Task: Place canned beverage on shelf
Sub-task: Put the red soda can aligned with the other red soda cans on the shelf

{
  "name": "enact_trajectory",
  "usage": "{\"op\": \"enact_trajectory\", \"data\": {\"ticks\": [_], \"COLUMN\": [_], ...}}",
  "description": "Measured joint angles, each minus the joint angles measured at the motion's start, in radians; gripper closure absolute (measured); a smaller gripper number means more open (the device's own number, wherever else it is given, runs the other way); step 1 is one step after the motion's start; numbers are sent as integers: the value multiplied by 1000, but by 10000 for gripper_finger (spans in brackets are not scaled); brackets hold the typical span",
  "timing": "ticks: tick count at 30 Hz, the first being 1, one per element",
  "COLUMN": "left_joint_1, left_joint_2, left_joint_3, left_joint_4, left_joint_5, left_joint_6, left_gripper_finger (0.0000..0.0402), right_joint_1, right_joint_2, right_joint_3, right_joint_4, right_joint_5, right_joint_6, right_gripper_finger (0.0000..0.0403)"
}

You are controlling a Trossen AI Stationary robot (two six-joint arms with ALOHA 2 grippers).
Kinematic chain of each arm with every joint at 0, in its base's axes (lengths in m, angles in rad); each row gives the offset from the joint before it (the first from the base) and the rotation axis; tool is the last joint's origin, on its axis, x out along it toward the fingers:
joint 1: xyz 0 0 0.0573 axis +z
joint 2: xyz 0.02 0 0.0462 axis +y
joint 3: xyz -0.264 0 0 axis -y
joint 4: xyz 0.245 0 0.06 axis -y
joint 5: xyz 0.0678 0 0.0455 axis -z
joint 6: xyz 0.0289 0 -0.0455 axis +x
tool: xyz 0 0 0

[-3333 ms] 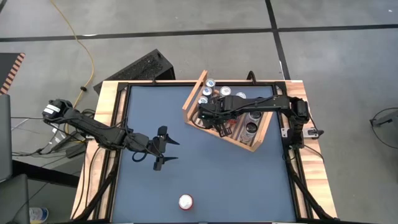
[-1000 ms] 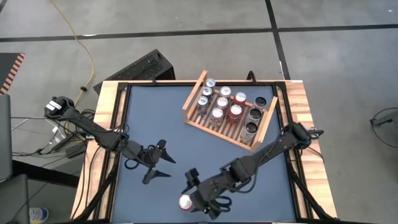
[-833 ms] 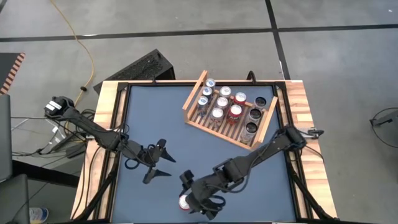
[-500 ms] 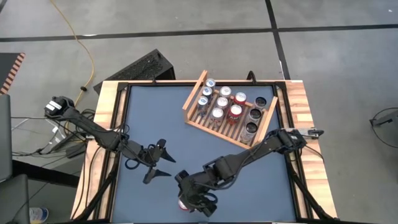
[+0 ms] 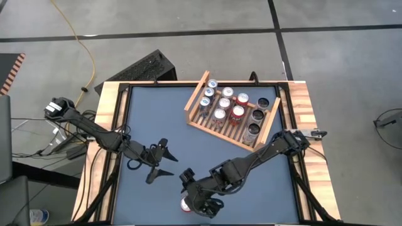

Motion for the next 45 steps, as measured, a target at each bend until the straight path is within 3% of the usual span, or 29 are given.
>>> {"op": "enact_trajectory", "data": {"ticks": [5, 16, 32, 45], "left_joint_1": [0, -2, -2, -2], "left_joint_2": [0, 0, 0, -1], "left_joint_3": [0, 0, 1, 1], "left_joint_4": [-9, -9, -31, -41], "left_joint_5": [55, 77, 60, 21], "left_joint_6": [11, 8, -4, -41], "left_gripper_finger": [127, 127, 127, 126], "right_joint_1": [-2, 2, 24, 45], "right_joint_2": [0, 1, 83, 97], "right_joint_3": [0, 0, -2, -1], "right_joint_4": [-1, -1, 25, 69], "right_joint_5": [117, 172, 93, 47], "right_joint_6": [14, 117, 42, 91], "right_gripper_finger": [97, 77, 69, 69]}}
